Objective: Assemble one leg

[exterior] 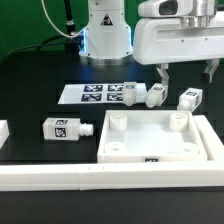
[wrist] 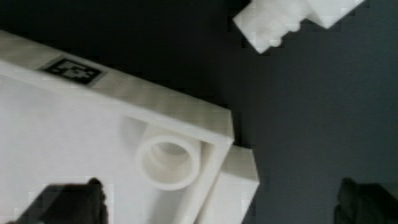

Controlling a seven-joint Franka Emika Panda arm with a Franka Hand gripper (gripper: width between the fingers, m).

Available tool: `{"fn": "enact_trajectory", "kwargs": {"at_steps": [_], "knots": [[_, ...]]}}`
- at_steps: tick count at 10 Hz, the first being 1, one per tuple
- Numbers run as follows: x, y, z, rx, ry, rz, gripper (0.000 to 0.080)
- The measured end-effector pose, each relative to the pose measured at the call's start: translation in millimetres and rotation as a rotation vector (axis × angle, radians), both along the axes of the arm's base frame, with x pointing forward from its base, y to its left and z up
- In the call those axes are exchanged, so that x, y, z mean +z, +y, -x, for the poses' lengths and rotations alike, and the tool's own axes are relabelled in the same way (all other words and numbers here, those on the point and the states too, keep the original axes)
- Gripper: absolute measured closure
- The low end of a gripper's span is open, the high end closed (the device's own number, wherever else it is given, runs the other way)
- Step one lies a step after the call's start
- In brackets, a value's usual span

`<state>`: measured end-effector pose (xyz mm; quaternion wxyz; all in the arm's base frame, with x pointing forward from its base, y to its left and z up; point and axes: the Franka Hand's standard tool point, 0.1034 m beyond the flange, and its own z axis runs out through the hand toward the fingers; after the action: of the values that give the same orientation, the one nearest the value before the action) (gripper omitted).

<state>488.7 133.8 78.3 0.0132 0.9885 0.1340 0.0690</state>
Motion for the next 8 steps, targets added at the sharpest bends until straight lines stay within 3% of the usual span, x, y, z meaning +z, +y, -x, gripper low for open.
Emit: {"fn": "enact_trajectory", "kwargs": {"at_steps": [3, 6, 7, 8], "knots": [[-0.5, 0.7, 0.7, 0.031, 0.002, 0.006, 0.015], [-2.9, 24.1, 10.4, 0.279, 0.01, 0.058, 0.015], [-4.1, 22.3, 13.2, 0.323, 0.008, 0.062, 0.015], [-0.2, 10.1, 11.1, 0.258, -0.017, 0.04, 0.015]]}}
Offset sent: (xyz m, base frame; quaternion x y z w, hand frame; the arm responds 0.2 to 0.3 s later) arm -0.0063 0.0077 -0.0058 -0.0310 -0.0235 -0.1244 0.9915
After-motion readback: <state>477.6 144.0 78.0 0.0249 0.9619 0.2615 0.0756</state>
